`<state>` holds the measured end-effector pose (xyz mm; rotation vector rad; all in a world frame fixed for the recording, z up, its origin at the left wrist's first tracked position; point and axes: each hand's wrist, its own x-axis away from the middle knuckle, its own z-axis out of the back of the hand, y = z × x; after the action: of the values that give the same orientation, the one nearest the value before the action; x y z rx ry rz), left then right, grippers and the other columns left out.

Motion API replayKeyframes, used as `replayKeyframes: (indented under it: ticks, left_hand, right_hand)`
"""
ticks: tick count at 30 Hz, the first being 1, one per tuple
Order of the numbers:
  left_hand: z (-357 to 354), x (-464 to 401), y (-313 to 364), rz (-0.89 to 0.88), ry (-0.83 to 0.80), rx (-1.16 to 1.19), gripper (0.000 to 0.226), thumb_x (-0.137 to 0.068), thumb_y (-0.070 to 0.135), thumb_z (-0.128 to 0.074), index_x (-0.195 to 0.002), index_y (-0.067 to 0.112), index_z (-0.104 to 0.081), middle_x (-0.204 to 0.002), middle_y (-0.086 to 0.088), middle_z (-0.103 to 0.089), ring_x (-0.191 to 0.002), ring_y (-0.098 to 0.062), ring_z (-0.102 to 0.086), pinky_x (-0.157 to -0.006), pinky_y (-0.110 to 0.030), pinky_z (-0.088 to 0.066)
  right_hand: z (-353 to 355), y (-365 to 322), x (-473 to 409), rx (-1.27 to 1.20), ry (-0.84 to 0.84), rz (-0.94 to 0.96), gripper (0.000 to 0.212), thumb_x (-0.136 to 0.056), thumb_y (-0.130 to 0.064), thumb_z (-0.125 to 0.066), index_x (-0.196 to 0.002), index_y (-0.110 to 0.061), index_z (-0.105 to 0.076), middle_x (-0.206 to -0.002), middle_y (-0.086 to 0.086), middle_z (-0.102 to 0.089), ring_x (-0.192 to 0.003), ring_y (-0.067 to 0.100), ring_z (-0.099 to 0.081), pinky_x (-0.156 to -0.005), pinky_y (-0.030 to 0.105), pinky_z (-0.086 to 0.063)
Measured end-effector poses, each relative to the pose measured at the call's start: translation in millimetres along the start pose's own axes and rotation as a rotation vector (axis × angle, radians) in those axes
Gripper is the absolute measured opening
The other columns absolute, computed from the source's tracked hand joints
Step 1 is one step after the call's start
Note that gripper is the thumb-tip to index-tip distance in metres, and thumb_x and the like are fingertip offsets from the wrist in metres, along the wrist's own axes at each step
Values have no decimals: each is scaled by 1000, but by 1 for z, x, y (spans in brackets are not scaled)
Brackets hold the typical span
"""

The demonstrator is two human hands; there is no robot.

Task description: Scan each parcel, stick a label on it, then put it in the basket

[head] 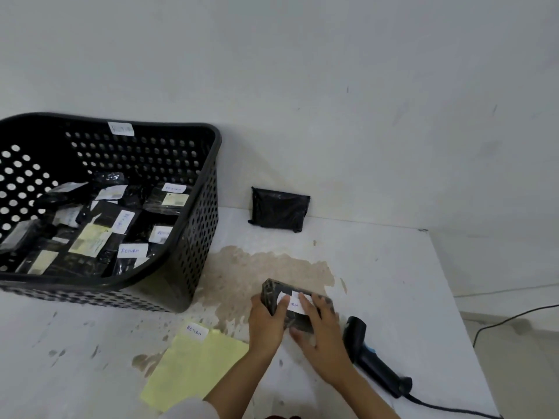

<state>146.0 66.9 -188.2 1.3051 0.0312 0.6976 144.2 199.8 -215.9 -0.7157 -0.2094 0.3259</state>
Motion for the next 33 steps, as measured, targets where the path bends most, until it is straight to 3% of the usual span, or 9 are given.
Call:
replayKeyframes:
  ticks: [2,4,7,10,13,18,24,27,33]
  left_hand:
    - [7,2,17,-39,-48,110,39,-92,33,-58,-123,12,-45,-111,-8,-61,-95,-20,-63,-74,-28,-58]
    - [17,6,41,-150,-104,222,34,-94,34,-53,-122,16,-47,-111,-5,-63,-94,-16,-66,-66,-21,-58]
    - [36,9,85,-319,-140,336,28,-95,34,-48,-121,25,-48,-110,3,-66,-93,-7,-68,-67,-18,-55]
    - [60,10,123,-439,-144,388,29,-97,35,-44,-125,28,-47,-108,8,-67,-94,-1,-67,-68,-16,-55]
    - [87,8,152,-482,-145,430,18,-97,36,-42,-112,40,-52,-95,15,-70,-90,-3,-69,-66,-14,-54]
    - [145,-9,175,-519,-136,391,26,-89,41,-59,-109,26,-57,-99,6,-70,-89,-9,-70,-73,-29,-59]
    - [219,-43,161,-503,12,262,27,-78,55,-66,-94,35,-57,-88,8,-70,-78,-7,-71,-62,-31,-59]
    - [257,-60,147,-505,32,214,17,-83,55,-59,-89,40,-55,-86,10,-68,-76,1,-69,-55,-18,-56]
    - [299,-92,126,-429,-77,238,26,-91,52,-47,-94,26,-52,-91,-8,-67,-70,-25,-71,-53,-36,-58]
  right_hand:
    - [26,-19,-12,-70,211,11,54,-90,-61,-44,-130,-25,-51,-135,-8,-43,-130,15,-37,-111,48,-26]
    - [53,-40,-26,-92,403,-32,46,-85,-61,-51,-115,-27,-54,-126,-8,-50,-124,17,-44,-108,55,-28]
    - [87,-73,-45,-19,526,-41,56,-77,-66,-57,-121,-33,-49,-136,-7,-44,-129,15,-40,-111,54,-27]
    - [116,-111,-58,-142,579,7,67,-70,-75,-54,-126,-42,-42,-143,-19,-28,-122,4,-43,-89,37,-48]
    - [134,-147,-67,-219,643,69,76,-62,-80,-55,-126,-42,-42,-139,-22,-26,-105,-5,-50,-80,25,-47]
    - [130,-206,-80,-189,714,183,73,-60,-72,-65,-123,-40,-43,-136,-23,-26,-109,-1,-51,-75,20,-47]
    - [72,-266,-101,-131,664,176,82,-55,-79,-61,-126,-42,-40,-141,-22,-21,-124,7,-45,-80,36,-56]
    - [37,-289,-109,-95,622,173,92,-51,-82,-61,-131,-42,-37,-146,-20,-17,-130,6,-38,-86,34,-54]
    - [-12,-315,-119,-119,630,181,93,-57,-82,-61,-137,-39,-38,-153,-18,-12,-141,8,-23,-102,35,-44]
